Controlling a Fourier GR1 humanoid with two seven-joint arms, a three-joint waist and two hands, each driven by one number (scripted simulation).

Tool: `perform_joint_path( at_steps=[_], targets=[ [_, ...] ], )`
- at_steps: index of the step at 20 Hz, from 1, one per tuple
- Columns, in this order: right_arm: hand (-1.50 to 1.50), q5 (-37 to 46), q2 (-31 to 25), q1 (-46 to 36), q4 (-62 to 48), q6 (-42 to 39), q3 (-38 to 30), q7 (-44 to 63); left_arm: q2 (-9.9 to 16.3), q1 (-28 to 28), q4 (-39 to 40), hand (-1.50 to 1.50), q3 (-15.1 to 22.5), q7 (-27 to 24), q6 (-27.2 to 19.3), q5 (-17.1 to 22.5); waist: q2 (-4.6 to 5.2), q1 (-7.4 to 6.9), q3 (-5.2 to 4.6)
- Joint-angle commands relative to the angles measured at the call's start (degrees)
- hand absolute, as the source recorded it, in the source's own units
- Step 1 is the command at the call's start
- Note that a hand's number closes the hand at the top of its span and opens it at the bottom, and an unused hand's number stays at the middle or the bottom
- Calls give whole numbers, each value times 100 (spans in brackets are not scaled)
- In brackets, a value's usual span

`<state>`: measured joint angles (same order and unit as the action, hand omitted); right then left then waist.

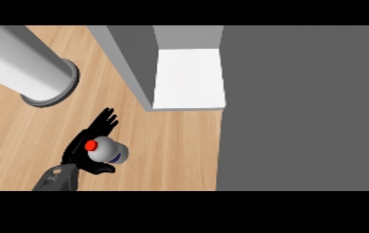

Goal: Pick up the bottled water, place it into the cabinet and close the cabinet

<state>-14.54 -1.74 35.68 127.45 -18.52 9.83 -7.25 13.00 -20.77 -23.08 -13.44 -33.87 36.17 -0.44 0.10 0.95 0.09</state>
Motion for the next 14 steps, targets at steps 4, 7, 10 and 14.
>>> perform_joint_path(
  at_steps=[4,7,10,14],
  targets=[
    [-150,-249,-104,-11,123,-54,-50,194,-229,-54,441,-150,93,-357,973,108,24,47,-25],
    [-150,46,69,-86,-66,127,93,138,-237,-126,432,-150,65,-187,1066,231,15,10,-22],
    [-150,-147,21,-13,-173,20,-40,38,-505,-100,276,-150,124,-73,1050,318,0,-1,-16],
    [-150,-242,-66,-136,-383,-110,-206,-86,-526,-8,160,-150,293,-278,1253,235,9,-6,-18]
  ],
)
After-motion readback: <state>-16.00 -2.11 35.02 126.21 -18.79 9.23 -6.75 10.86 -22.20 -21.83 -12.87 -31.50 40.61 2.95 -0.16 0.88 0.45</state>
